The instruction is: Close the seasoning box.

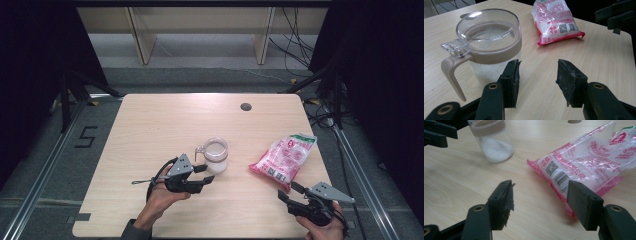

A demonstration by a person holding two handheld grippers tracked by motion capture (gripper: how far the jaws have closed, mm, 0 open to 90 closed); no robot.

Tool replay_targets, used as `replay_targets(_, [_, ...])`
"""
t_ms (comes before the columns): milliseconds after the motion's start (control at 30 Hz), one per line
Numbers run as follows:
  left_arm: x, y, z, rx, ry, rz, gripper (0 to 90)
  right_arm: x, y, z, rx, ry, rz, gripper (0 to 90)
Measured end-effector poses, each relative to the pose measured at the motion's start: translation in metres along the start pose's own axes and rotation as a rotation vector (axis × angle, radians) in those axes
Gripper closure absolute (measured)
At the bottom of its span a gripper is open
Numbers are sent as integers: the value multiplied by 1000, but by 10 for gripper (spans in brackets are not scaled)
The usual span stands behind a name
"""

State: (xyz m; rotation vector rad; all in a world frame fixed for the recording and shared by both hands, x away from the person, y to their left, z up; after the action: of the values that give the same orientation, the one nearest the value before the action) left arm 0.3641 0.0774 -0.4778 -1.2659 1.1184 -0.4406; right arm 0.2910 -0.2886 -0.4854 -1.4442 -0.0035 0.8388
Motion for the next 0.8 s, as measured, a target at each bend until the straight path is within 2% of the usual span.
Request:
replay_targets(33, [0, 0, -1, -6, -5, -2, 496, 1, 0, -1, -33, 4, -9, 383])
replay_targets(67, [0, 1, -3, -4, -4, 2, 484, 1, 0, 0, -32, -4, -13, 383])
replay_targets(100, [1, 2, -4, -2, -2, 6, 477, -1, 0, 5, 15, -8, 19, 382])
replay_targets(133, [2, 2, -6, 5, 0, 6, 468, 1, 0, 2, -46, -7, 6, 383])
replay_targets(167, [3, 3, -9, 10, 10, 8, 454, 1, 0, 6, -5, -19, 15, 383])
replay_targets(200, [3, 3, -10, 14, 10, 11, 436, 2, 1, 8, 0, -23, 15, 383])
replay_targets(233, [4, 4, -12, 13, 3, 11, 418, 3, 0, 6, -37, -32, 14, 383])
replay_targets(267, [4, 4, -13, 8, -10, 11, 400, 2, 1, 9, -15, -26, 28, 382])
replay_targets(333, [3, 4, -13, -8, -14, 1, 359, 5, 1, 8, -59, -33, 4, 382])
replay_targets(367, [2, 4, -13, -5, -12, -3, 350, 4, 1, 11, -23, -34, 25, 382])
replay_targets(400, [0, 4, -13, -7, -17, -3, 345, 6, 1, 9, -52, -38, 17, 382])
replay_targets(433, [0, 5, -13, -5, -25, -1, 336, 5, 2, 12, -26, -35, 39, 382])
replay_targets(467, [-1, 5, -13, -6, -27, 0, 328, 7, 2, 12, -34, -40, 24, 382])
replay_targets(500, [-1, 6, -14, -14, -30, 1, 316, 4, 2, 13, -17, -45, 43, 382])
replay_targets(533, [-1, 6, -14, -15, -31, 5, 306, 5, 2, 14, -18, -46, 33, 382])
replay_targets(567, [-1, 7, -14, -24, -32, 6, 298, 6, 2, 11, -53, -48, 20, 382])
replay_targets(600, [-1, 8, -14, -16, -24, 11, 294, 6, 1, 11, -63, -45, 15, 382])
replay_targets(700, [0, 12, -15, -11, -22, 21, 294, 6, 2, 12, -62, -46, 17, 382])
replay_targets(733, [0, 13, -15, -17, -25, 29, 294, 5, 2, 15, -35, -45, 28, 382])
replay_targets(800, [1, 16, -14, -17, -24, 37, 288, 4, 2, 16, -32, -49, 39, 382])
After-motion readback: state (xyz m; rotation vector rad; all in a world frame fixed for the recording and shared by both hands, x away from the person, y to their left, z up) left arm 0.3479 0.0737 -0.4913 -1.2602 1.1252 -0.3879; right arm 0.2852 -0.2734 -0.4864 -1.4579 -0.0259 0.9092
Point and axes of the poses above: each handheld gripper's, and its own axes: x roughly forward along the jaws, y roughly out of its underside, z roughly to its left, the point moved 2 cm from there along x, roughly forward along the jaws, and after that the axes turned 1 degree about y, right-handed, at the moved point
